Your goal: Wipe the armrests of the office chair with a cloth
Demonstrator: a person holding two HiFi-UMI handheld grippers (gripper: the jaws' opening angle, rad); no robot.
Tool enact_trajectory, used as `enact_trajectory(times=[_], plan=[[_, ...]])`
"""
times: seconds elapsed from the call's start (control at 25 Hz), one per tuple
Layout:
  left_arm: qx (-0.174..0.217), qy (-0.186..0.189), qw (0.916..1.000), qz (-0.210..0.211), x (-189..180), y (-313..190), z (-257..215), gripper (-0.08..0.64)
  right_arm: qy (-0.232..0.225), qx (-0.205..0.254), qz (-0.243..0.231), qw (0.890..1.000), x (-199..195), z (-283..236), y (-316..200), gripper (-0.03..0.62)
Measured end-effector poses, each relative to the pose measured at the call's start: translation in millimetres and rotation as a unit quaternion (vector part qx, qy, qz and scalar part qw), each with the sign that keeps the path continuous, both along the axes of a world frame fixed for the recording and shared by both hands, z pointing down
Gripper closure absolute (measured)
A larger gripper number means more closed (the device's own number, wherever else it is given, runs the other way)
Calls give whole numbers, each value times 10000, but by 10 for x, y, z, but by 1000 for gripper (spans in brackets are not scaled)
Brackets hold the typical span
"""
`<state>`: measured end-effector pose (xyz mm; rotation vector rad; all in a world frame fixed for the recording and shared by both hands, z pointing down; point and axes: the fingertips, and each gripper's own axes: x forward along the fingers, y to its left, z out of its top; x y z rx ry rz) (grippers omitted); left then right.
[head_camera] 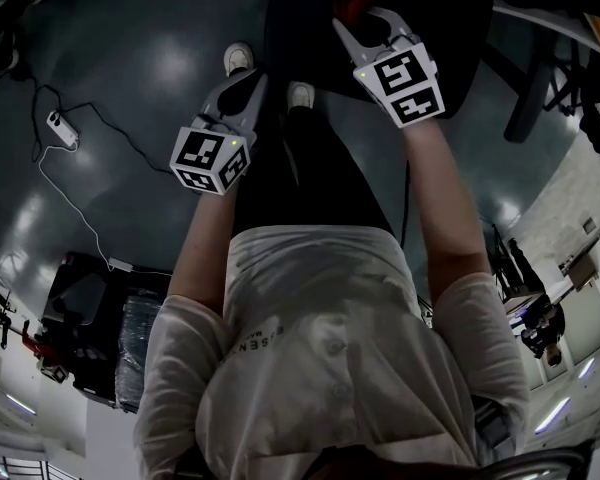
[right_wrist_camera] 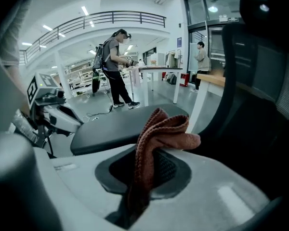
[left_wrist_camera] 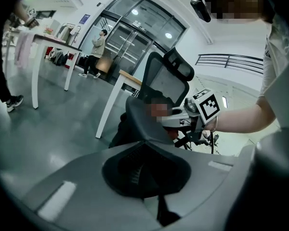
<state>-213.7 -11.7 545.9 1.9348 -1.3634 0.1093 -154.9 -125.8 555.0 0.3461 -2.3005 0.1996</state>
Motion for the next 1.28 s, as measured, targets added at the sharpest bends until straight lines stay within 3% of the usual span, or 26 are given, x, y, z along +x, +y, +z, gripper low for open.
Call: enact_trajectory(times=[0.52, 0.72, 0.96, 1.28], plan=[[314, -184, 9988, -334, 74, 60, -20, 543, -185, -534, -133, 9983, 83, -17, 867, 548], [284, -153, 9985, -443, 154, 174, -54, 543, -103, -802, -40, 9967, 133, 19, 1166, 548], [180, -182, 9971, -720, 34, 379, -39, 543, -38, -1332, -305, 9906, 22, 148, 1514, 548], [106, -213, 9942, -1053, -179, 516, -45, 543, -217, -2078, 458, 9769, -194, 156, 1521, 548]])
